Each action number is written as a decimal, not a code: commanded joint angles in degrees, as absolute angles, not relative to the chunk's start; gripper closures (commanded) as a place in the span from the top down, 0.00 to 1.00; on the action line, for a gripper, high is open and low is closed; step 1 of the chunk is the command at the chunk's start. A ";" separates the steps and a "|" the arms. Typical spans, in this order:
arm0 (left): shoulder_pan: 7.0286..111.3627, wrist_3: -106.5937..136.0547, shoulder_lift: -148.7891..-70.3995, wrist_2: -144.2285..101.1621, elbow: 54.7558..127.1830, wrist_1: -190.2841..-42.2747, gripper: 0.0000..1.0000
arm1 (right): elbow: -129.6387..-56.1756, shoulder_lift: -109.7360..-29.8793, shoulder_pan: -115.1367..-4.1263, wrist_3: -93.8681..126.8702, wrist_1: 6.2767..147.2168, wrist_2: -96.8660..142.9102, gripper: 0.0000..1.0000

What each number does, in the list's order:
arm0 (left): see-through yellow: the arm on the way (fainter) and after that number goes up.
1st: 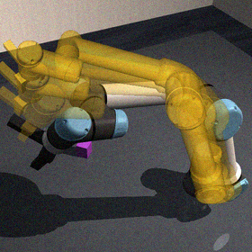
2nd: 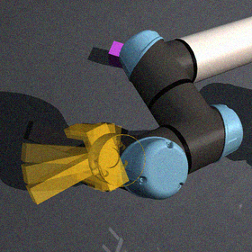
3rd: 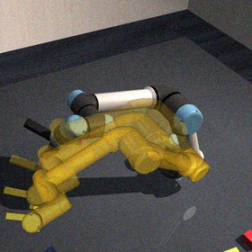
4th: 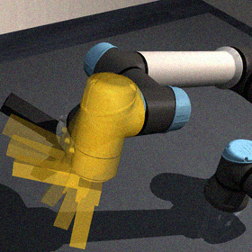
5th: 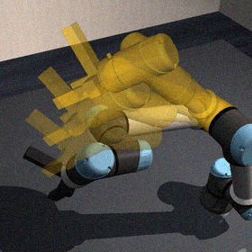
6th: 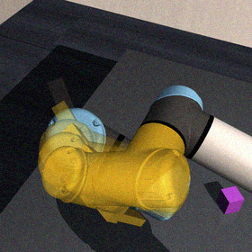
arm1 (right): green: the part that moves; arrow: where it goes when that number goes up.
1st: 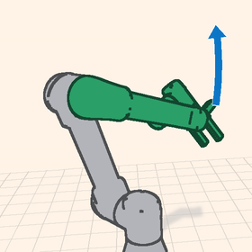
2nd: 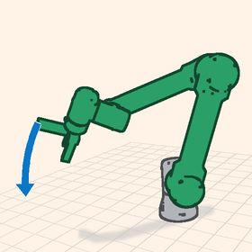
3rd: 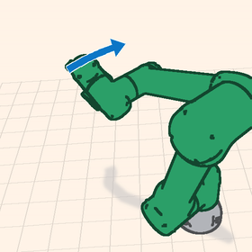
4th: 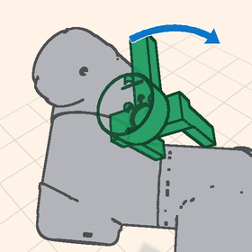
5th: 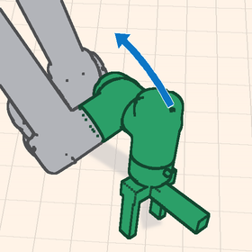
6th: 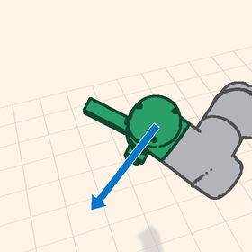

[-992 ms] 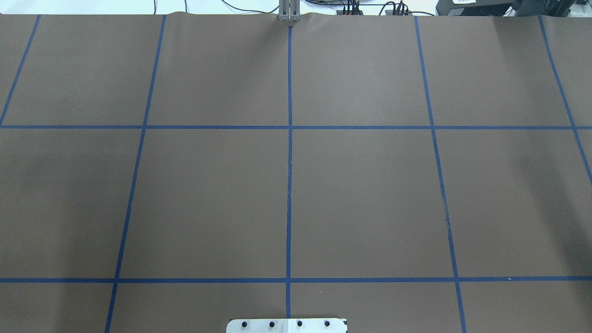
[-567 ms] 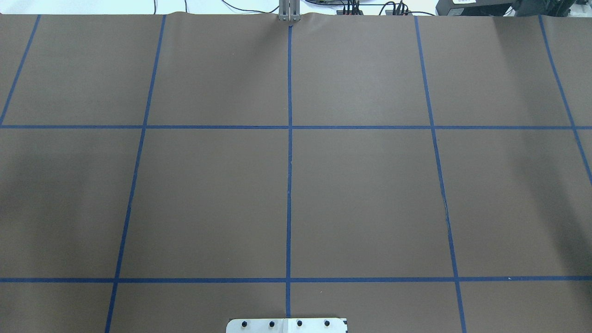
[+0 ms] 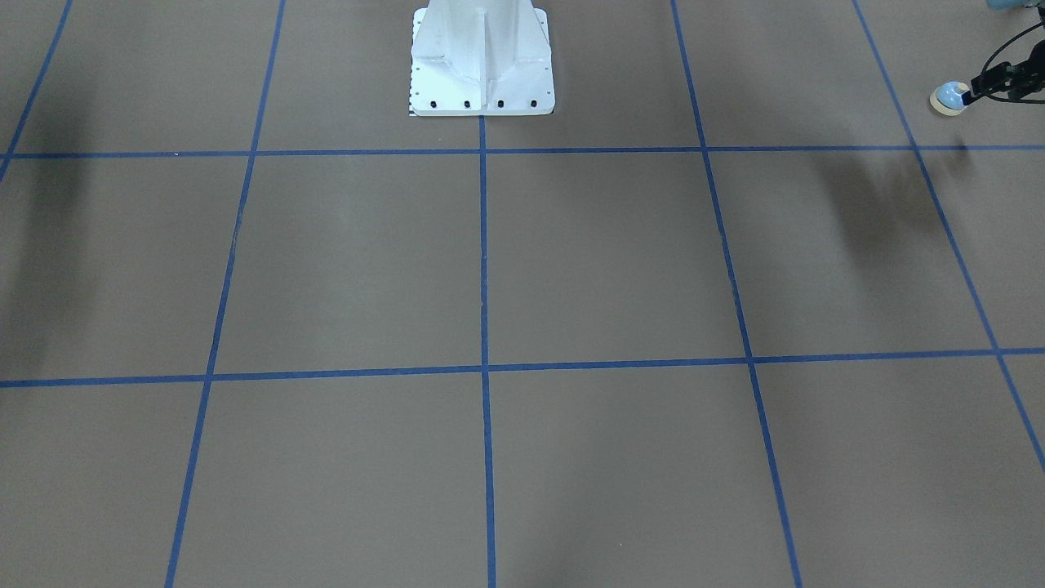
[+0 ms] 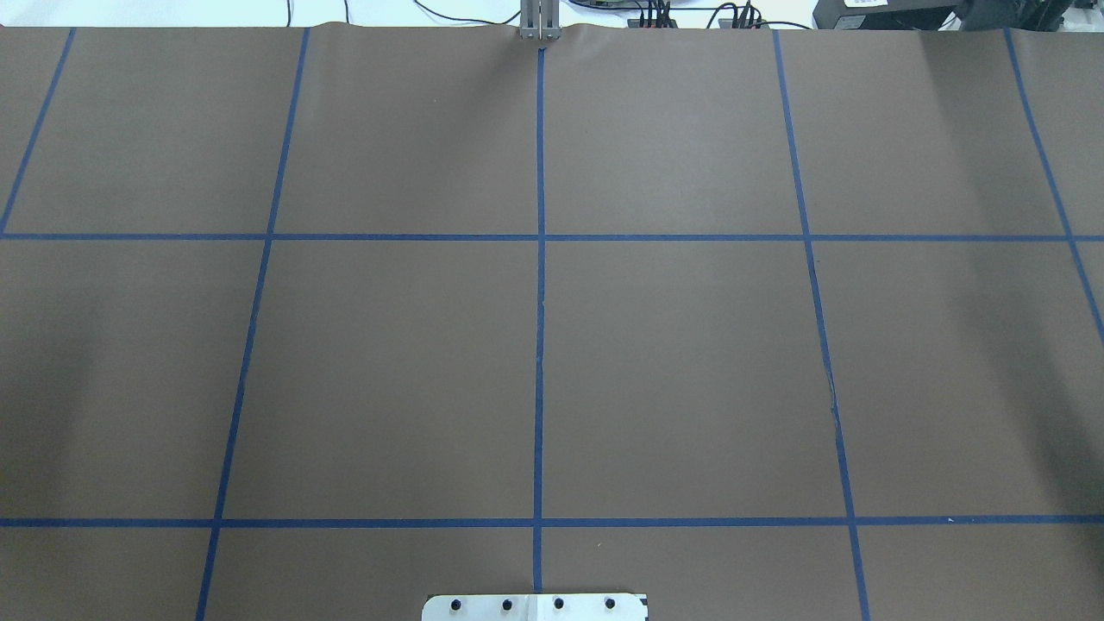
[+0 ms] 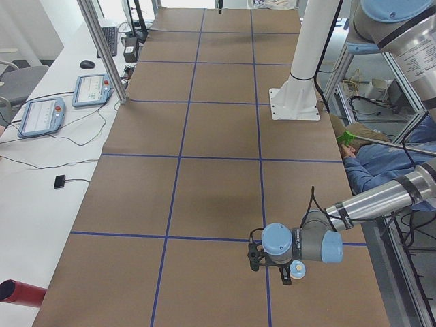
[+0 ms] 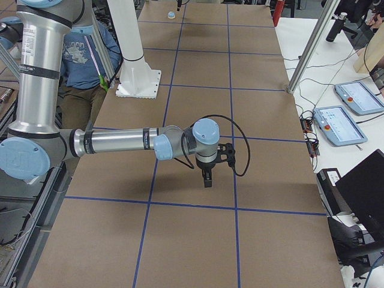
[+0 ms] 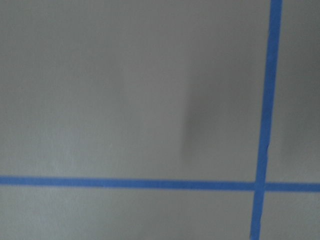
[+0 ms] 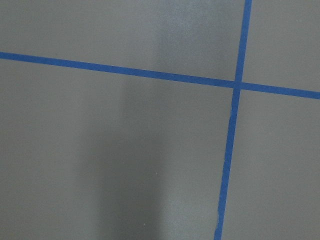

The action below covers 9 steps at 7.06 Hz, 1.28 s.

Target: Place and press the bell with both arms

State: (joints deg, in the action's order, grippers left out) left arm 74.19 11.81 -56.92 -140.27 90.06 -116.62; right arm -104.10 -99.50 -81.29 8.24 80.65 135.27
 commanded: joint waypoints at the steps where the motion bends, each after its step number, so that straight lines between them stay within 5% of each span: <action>1: 72.60 13.71 -57.04 -141.94 87.98 -116.72 1.00 | -104.15 -99.49 -80.60 8.17 80.42 135.35 1.00; 9: 59.77 13.36 -59.94 -143.97 83.59 -117.07 1.00 | -104.24 -99.49 -80.24 8.26 77.87 135.35 1.00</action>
State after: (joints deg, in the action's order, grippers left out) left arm 60.96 13.43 -59.87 -143.99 84.15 -117.09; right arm -104.24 -99.48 -80.24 8.26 77.92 135.28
